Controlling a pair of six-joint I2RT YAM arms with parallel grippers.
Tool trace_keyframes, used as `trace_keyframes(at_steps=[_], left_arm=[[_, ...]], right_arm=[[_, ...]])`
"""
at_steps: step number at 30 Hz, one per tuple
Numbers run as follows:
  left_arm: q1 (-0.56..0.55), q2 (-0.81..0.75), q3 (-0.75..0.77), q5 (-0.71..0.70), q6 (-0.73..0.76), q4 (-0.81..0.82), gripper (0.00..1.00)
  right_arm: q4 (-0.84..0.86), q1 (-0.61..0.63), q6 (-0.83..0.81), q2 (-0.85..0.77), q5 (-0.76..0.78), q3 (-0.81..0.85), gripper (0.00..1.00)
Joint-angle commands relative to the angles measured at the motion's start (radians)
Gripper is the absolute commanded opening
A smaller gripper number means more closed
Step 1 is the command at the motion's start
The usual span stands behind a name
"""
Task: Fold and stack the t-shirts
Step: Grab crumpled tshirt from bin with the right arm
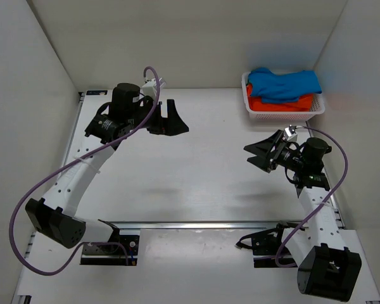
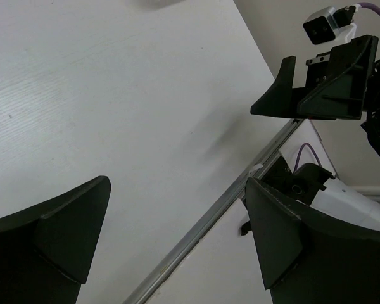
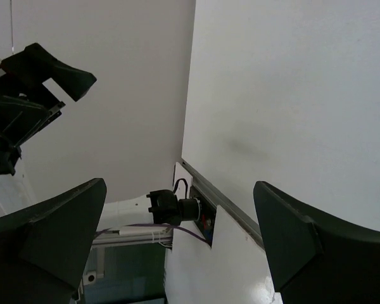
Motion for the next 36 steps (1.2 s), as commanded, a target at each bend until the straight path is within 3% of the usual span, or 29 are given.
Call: trace_keyframes(at_steps=[1,8,12,17,24,26,27,29,31,33,35,36], left_arm=[[-0.005,-0.043,0.0,0.019,0.029,0.023,0.99],[-0.019,-0.047,-0.021,0.036,0.043,0.062,0.98],[0.001,-0.062,-0.072,0.095,0.023,0.127,0.99],[0.013,-0.078,-0.093,0.134,0.04,0.16,0.98],[0.041,-0.09,-0.119,0.099,0.029,0.189,0.98],[0.073,-0.102,-0.131,0.096,0.009,0.184,0.99],[0.099,-0.105,-0.147,0.115,-0.014,0.209,0.99],[0.127,-0.125,-0.184,0.108,-0.043,0.218,0.99],[0.13,-0.124,-0.17,0.091,-0.033,0.198,0.98],[0.119,-0.118,-0.147,0.079,-0.005,0.175,0.98],[0.124,-0.115,-0.133,0.05,0.013,0.154,0.96],[0.13,-0.115,-0.135,0.042,0.017,0.149,0.95]], right_arm=[[0.176,0.028,0.073,0.017,-0.051,-0.019,0.99],[0.128,0.05,0.043,-0.003,0.005,0.035,0.99],[0.412,0.051,0.135,-0.028,-0.052,-0.02,0.99],[0.49,0.019,0.158,-0.083,-0.048,-0.042,0.99],[0.198,-0.045,-0.124,0.108,0.047,0.198,0.99],[-0.033,-0.067,-0.318,0.15,0.275,0.319,0.99],[-0.069,-0.062,-0.36,0.19,0.34,0.387,0.98],[-0.176,-0.064,-0.474,0.271,0.583,0.494,0.72],[-0.21,-0.051,-0.543,0.395,0.715,0.593,0.67],[-0.223,-0.027,-0.59,0.495,0.84,0.709,0.56],[-0.261,-0.012,-0.623,0.578,0.986,0.804,0.3],[-0.267,-0.016,-0.614,0.642,1.011,0.856,0.31]])
